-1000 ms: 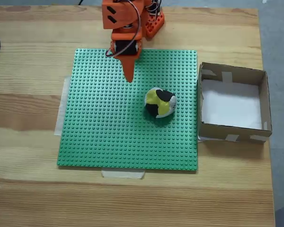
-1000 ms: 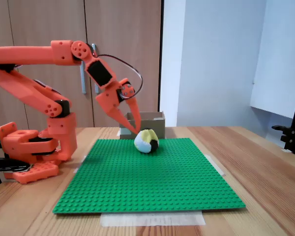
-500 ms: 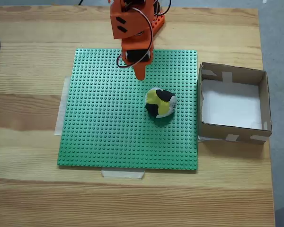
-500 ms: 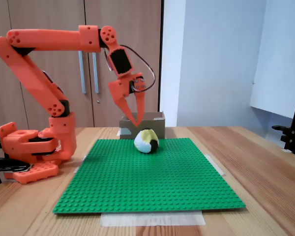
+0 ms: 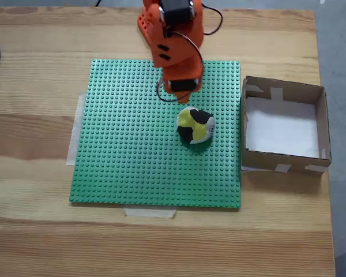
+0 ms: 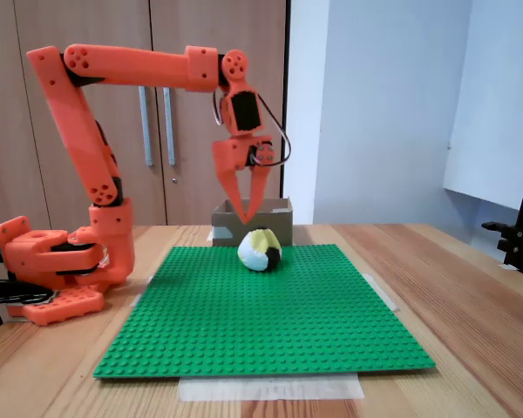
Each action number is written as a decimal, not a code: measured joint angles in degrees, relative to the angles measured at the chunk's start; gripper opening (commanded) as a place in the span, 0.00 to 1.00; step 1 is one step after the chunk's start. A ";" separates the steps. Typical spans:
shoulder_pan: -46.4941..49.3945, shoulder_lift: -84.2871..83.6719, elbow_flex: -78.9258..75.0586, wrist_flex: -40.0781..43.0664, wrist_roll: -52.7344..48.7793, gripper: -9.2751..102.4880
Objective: Pick the ball and put it in the box.
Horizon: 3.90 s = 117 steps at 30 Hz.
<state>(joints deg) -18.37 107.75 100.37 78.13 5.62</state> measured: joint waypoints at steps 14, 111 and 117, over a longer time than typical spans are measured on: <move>-1.76 -7.03 -4.83 2.99 0.35 0.30; -2.11 -7.03 1.58 -11.87 -3.52 0.10; -2.11 -7.03 -3.60 -9.14 -2.46 0.10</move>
<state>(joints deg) -20.48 100.72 96.77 68.99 3.16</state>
